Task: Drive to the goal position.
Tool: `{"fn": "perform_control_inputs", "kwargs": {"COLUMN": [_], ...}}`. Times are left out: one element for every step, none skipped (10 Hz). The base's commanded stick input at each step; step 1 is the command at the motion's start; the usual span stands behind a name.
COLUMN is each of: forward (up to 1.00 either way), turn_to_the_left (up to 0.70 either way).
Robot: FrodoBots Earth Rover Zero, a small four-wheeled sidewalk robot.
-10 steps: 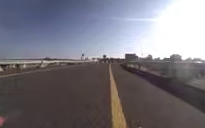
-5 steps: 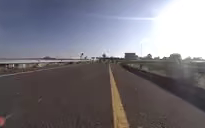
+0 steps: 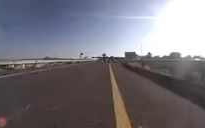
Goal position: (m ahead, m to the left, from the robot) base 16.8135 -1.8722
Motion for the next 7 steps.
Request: {"fn": "perform_control_inputs", "kwargs": {"forward": [0.70,0.70,0.70,0.70,0.70,0.70,0.70], "turn_to_the_left": [0.00,0.00,0.00,0.00,0.00,0.00,0.00]}}
